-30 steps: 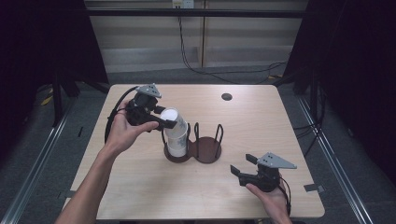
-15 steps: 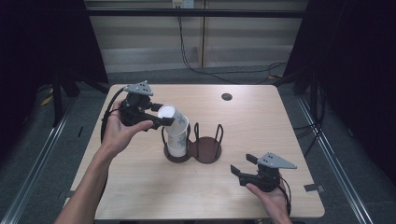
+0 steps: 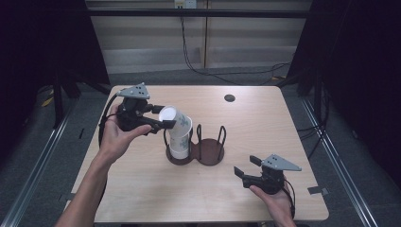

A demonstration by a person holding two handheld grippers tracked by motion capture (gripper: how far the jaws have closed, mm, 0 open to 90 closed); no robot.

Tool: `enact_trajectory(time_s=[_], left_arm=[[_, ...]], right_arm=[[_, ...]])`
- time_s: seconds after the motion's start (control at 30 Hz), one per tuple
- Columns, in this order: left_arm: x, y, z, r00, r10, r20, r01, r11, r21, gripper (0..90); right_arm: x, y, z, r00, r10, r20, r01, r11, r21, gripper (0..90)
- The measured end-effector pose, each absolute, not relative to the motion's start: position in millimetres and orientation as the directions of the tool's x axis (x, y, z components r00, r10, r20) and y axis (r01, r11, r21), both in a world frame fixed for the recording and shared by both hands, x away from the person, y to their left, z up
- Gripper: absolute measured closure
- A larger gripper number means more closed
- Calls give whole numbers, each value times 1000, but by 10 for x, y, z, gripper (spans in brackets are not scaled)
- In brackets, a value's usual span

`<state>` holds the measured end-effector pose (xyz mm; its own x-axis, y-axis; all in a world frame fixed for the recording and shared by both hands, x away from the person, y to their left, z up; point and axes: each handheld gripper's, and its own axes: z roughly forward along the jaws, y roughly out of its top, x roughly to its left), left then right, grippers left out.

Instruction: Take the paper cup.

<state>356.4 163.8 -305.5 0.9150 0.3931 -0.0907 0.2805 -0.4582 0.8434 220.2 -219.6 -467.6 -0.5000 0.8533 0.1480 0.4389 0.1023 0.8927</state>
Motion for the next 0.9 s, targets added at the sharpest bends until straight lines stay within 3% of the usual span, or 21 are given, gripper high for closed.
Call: enact_trajectory(time_s=[0.9], left_arm=[[3290, 1766, -3212, 931, 351, -99, 262, -455, 851, 372]], right_arm=[[2189, -2147, -4640, -587, 793, 165, 422, 125, 898, 178]])
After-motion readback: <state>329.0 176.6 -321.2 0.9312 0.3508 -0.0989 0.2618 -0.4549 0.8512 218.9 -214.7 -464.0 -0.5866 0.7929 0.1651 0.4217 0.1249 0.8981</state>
